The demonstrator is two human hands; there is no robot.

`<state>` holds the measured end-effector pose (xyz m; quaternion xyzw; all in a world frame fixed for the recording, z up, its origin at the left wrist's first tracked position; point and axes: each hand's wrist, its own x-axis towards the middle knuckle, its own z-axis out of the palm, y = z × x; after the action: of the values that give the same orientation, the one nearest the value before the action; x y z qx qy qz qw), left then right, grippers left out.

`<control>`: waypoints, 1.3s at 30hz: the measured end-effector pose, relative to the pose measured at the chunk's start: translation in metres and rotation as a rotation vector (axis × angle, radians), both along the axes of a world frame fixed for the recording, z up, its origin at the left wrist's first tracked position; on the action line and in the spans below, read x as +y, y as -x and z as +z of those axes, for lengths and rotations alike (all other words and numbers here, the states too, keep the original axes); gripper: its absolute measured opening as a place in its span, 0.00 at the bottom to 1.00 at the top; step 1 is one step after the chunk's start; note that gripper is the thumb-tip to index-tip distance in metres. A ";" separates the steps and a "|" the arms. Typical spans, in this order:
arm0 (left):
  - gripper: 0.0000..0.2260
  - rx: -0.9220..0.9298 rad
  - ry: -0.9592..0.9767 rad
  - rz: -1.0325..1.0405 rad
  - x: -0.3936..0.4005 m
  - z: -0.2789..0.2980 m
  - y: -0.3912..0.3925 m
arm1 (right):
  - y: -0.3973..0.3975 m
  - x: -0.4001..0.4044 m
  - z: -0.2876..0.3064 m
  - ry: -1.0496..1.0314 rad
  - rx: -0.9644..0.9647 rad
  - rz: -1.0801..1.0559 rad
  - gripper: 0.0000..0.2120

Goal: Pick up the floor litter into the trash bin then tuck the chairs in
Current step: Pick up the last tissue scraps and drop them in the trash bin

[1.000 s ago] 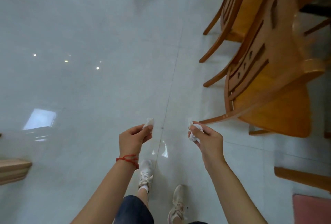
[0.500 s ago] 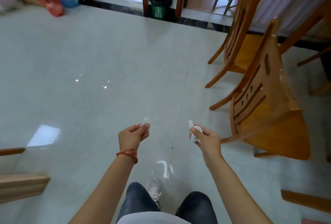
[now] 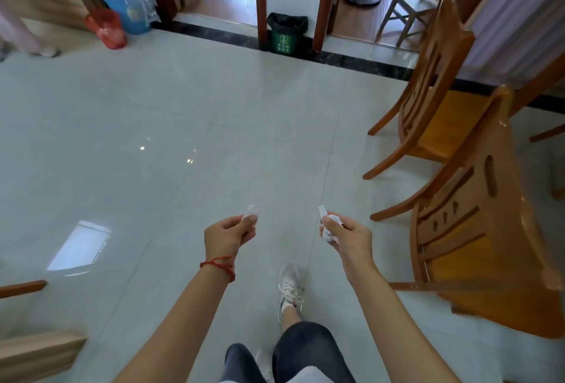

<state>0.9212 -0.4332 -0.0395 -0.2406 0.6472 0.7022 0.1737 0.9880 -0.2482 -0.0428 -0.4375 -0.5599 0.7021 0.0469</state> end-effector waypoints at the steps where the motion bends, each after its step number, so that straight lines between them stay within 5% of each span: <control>1: 0.06 0.003 0.003 0.002 0.006 0.000 0.016 | 0.015 0.006 -0.001 0.005 0.002 -0.002 0.08; 39: 0.04 0.003 -0.039 -0.045 0.222 0.020 0.656 | 0.636 0.221 0.020 0.073 0.063 -0.095 0.05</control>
<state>0.2655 -0.2115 -0.0193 -0.2215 0.6389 0.7109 0.1931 0.3516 -0.0277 -0.0225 -0.4427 -0.5110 0.7323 0.0819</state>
